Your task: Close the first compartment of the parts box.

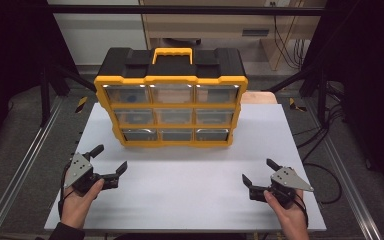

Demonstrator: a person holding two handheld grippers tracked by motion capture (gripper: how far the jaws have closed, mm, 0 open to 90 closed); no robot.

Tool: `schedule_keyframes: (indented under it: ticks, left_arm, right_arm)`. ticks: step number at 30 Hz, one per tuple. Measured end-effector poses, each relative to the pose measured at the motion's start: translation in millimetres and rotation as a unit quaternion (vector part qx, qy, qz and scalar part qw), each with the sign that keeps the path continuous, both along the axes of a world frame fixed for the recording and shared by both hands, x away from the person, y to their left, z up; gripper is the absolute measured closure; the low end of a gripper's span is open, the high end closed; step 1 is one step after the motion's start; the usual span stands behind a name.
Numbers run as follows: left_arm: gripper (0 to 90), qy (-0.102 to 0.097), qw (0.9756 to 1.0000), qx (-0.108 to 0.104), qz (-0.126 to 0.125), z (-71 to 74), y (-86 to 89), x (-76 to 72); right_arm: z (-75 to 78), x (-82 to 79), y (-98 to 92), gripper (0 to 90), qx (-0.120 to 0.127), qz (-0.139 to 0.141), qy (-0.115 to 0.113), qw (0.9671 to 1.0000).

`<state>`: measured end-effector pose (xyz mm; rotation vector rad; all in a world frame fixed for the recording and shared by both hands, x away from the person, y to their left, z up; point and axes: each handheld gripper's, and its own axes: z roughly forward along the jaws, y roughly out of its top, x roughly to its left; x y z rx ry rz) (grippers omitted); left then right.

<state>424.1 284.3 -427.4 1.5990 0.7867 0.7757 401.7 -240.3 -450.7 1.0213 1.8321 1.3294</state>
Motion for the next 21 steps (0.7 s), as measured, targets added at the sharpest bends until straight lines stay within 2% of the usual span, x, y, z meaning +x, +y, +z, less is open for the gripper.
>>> schedule_keyframes:
  ticks: [9,11,15,21]
  left_arm:
    - [1.8,0.0,1.0,0.003,-0.002,-6.9,1.5,-4.5]
    - [1.8,-0.001,1.0,0.003,-0.002,-7.4,1.8,-5.2]
    - [1.8,-0.007,0.9999,0.007,-0.002,-8.3,3.0,-6.8]
    - [1.8,-0.005,1.0,0.006,-0.004,-11.0,3.8,-9.6]
  right_arm:
    - [1.2,-1.1,-2.3,3.7,0.007,-0.001,0.001,1.0]
    - [1.1,-0.7,-3.6,3.7,0.002,-0.004,-0.003,1.0]
    - [1.4,-0.8,-4.2,3.6,0.007,-0.005,-0.002,1.0]
    - [1.4,-0.5,-5.6,3.6,0.004,-0.009,-0.004,0.9999]
